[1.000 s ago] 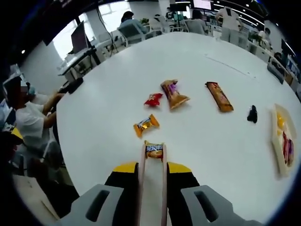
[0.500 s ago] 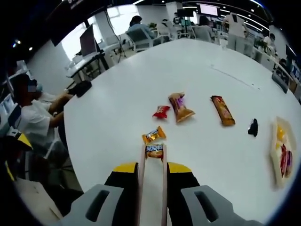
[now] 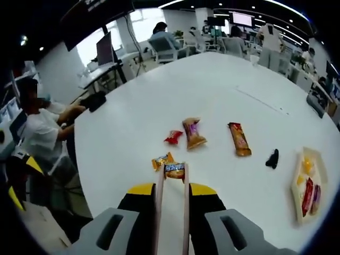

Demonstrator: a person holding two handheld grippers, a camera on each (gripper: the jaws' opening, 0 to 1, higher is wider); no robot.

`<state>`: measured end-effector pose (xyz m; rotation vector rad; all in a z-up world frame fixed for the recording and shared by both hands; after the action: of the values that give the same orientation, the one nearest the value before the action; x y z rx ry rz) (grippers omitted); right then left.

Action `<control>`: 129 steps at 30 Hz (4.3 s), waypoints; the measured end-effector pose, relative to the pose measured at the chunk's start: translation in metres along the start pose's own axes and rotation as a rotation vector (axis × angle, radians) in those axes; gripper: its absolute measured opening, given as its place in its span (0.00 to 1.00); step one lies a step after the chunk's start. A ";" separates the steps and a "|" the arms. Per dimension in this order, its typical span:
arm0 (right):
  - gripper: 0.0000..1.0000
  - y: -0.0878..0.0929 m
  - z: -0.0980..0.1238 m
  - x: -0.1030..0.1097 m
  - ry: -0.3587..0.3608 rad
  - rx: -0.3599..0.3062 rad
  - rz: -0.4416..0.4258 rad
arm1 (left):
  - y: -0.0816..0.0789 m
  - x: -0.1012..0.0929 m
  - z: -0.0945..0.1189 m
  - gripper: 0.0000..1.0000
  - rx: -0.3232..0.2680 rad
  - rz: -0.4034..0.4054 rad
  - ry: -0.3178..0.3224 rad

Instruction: Place the target food into the container with the food tongs after gripping and lifting it, then release it inside without dropping or visibly crushing the food.

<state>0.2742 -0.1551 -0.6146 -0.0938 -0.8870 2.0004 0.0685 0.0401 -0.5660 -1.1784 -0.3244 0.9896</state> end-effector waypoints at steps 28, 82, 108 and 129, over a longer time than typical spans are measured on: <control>0.22 -0.028 0.029 -0.027 -0.019 -0.126 -0.027 | -0.015 -0.007 -0.027 0.46 0.024 -0.033 0.024; 0.22 -0.042 0.068 -0.086 0.090 -0.226 -0.115 | -0.024 -0.014 -0.047 0.45 0.043 -0.065 0.070; 0.22 -0.044 0.083 -0.111 0.145 -0.252 -0.151 | -0.024 -0.016 -0.050 0.45 0.050 -0.069 0.084; 0.23 -0.043 0.093 -0.133 0.184 -0.267 -0.186 | -0.022 -0.017 -0.052 0.46 0.059 -0.064 0.092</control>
<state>0.3457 -0.2953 -0.5547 -0.3294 -1.0000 1.6652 0.1043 -0.0066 -0.5623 -1.1491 -0.2571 0.8807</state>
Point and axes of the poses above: the point that each gripper's makers call its tool centre point, and the gripper's own axes: z roughly backward along the fingers, x roughly to its left, y roughly out of its underside, the point moved 10 cm from there along z, roughly backward along the fingers, and after that the axes turned 9 degrees about -z, right-handed, at the moved point
